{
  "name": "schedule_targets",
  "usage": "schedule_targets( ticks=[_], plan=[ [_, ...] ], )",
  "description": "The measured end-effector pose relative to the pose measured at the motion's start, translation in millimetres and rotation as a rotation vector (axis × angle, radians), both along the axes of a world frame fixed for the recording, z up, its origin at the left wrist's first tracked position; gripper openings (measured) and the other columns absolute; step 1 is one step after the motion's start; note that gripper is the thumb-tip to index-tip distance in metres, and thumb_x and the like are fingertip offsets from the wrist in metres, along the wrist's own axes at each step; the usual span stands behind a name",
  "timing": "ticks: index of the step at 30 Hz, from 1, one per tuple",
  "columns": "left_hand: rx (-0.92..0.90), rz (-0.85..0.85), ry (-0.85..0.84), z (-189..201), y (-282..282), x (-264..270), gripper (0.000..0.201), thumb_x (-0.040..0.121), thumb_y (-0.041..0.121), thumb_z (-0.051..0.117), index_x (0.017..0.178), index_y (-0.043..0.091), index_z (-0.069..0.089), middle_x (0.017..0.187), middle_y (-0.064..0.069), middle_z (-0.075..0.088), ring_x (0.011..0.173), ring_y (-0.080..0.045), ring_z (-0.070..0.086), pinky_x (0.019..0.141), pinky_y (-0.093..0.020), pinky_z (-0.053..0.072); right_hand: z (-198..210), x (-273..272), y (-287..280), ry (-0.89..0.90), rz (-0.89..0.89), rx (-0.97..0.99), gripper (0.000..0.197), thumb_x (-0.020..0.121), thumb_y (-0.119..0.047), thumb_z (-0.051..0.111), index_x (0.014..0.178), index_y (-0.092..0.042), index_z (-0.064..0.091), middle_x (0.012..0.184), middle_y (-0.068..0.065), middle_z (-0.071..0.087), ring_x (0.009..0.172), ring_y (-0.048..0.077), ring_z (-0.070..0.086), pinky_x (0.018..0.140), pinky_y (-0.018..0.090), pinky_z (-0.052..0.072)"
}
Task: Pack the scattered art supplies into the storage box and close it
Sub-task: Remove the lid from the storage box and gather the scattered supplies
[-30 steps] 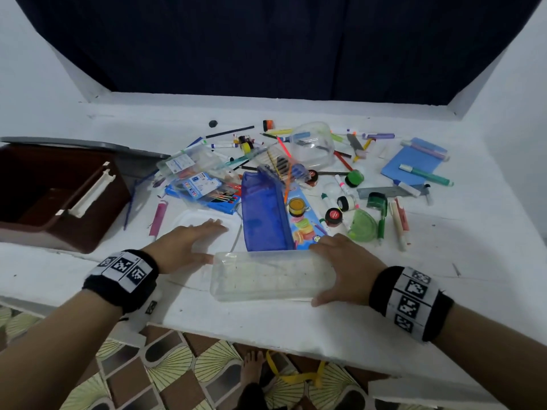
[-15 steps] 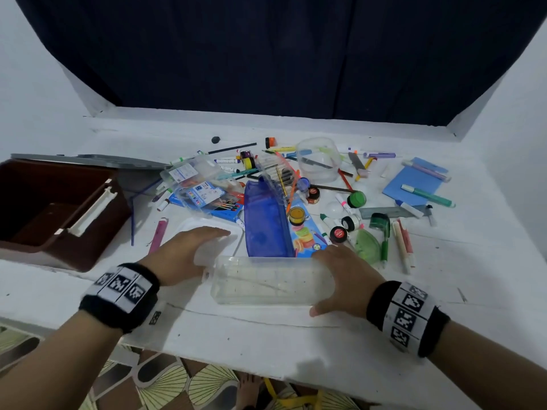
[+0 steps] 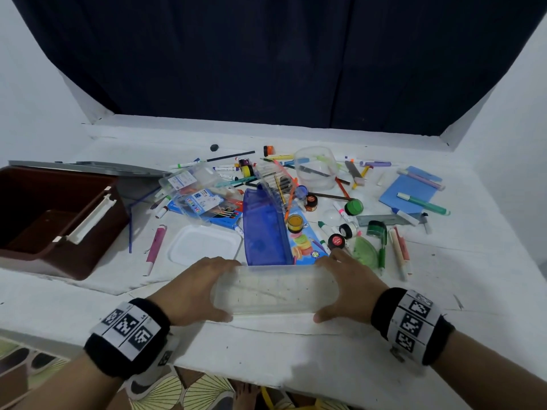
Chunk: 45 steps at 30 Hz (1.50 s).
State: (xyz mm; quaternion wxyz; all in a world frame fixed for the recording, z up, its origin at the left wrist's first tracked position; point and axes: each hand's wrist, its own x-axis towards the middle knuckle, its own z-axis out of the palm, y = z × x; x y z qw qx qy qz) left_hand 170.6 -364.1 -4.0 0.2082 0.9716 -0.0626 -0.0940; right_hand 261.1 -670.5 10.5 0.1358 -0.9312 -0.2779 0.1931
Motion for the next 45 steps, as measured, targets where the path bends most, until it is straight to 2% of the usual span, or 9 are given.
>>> schedule_targets(
  ticks=[6, 11, 16, 20, 23, 26, 29, 34, 45],
  plan=[
    [-0.004, 0.008, 0.004, -7, -4, 1, 0.095, 0.059, 0.048, 0.088, 0.142, 0.036, 0.044, 0.116, 0.019, 0.053, 0.108, -0.010, 0.038, 0.093, -0.025, 0.037, 7, 5, -9, 0.020, 0.041, 0.005, 0.094, 0.057, -0.059, 0.084, 0.136, -0.030, 0.042, 0.131, -0.009, 0.040, 0.120, 0.012, 0.041, 0.100, 0.029, 0.038],
    [0.016, 0.014, 0.026, -6, -1, 7, 0.099, 0.060, 0.043, 0.090, 0.146, 0.035, 0.042, 0.127, 0.015, 0.053, 0.113, -0.009, 0.038, 0.096, -0.023, 0.036, 13, 1, -2, -0.060, 0.060, -0.137, 0.100, 0.061, -0.069, 0.076, 0.144, -0.033, 0.034, 0.146, -0.008, 0.037, 0.134, 0.014, 0.036, 0.110, 0.035, 0.035],
    [0.084, 0.030, 0.038, -4, -8, 9, 0.103, 0.062, 0.040, 0.088, 0.150, 0.034, 0.034, 0.131, 0.014, 0.047, 0.121, -0.015, 0.039, 0.099, -0.028, 0.033, 8, -4, -4, -0.096, 0.061, -0.133, 0.105, 0.062, -0.078, 0.067, 0.147, -0.031, 0.028, 0.144, -0.009, 0.038, 0.127, 0.014, 0.042, 0.103, 0.035, 0.041],
    [0.175, 0.024, 0.052, 10, -16, 6, 0.111, 0.065, 0.065, 0.076, 0.155, 0.042, 0.016, 0.143, 0.017, 0.034, 0.135, -0.009, 0.027, 0.098, -0.030, 0.022, 5, -8, -11, -0.056, 0.034, -0.060, 0.114, 0.059, -0.086, 0.060, 0.151, -0.035, 0.017, 0.154, -0.009, 0.027, 0.137, 0.014, 0.032, 0.110, 0.036, 0.034],
    [0.117, -0.035, -0.026, 36, -24, 11, 0.102, 0.062, 0.093, 0.041, 0.151, 0.047, 0.024, 0.138, 0.022, 0.037, 0.133, -0.003, 0.030, 0.097, -0.031, 0.025, 16, -1, -17, -0.071, -0.060, 0.051, 0.107, 0.057, -0.094, 0.049, 0.147, -0.041, 0.025, 0.150, -0.015, 0.032, 0.131, 0.010, 0.040, 0.107, 0.038, 0.040],
    [0.030, -0.085, -0.122, 48, -37, 36, 0.072, 0.080, 0.079, 0.030, 0.144, 0.048, 0.038, 0.130, 0.022, 0.046, 0.126, 0.000, 0.041, 0.102, -0.035, 0.034, 28, 18, -22, -0.196, -0.085, 0.078, 0.077, 0.070, -0.087, 0.047, 0.131, -0.039, 0.044, 0.122, -0.017, 0.051, 0.106, 0.007, 0.051, 0.088, 0.031, 0.046],
    [0.052, -0.180, -0.144, 47, -52, 79, 0.049, 0.095, 0.057, 0.042, 0.143, 0.046, 0.040, 0.124, 0.016, 0.050, 0.118, -0.007, 0.049, 0.102, -0.041, 0.040, 33, 40, -21, -0.282, -0.121, 0.085, 0.036, 0.093, -0.052, 0.051, 0.123, -0.033, 0.053, 0.111, -0.010, 0.055, 0.105, 0.012, 0.055, 0.080, 0.025, 0.040],
    [0.220, -0.346, -0.050, 39, -77, 141, 0.036, 0.102, 0.026, 0.048, 0.138, 0.023, 0.049, 0.130, -0.001, 0.050, 0.118, -0.022, 0.050, 0.099, -0.043, 0.045, 31, 62, -13, -0.249, -0.095, -0.066, 0.037, 0.098, -0.044, 0.044, 0.133, -0.033, 0.048, 0.125, -0.006, 0.052, 0.117, 0.016, 0.051, 0.086, 0.030, 0.041],
    [0.338, -0.377, 0.013, 31, -85, 189, 0.042, 0.094, 0.004, 0.056, 0.134, 0.016, 0.054, 0.131, -0.007, 0.042, 0.117, -0.028, 0.052, 0.095, -0.032, 0.044, 12, 85, -7, -0.198, -0.003, -0.079, 0.021, 0.093, -0.035, 0.049, 0.101, -0.020, 0.062, 0.102, 0.002, 0.060, 0.094, 0.022, 0.061, 0.080, 0.034, 0.051]
  ],
)
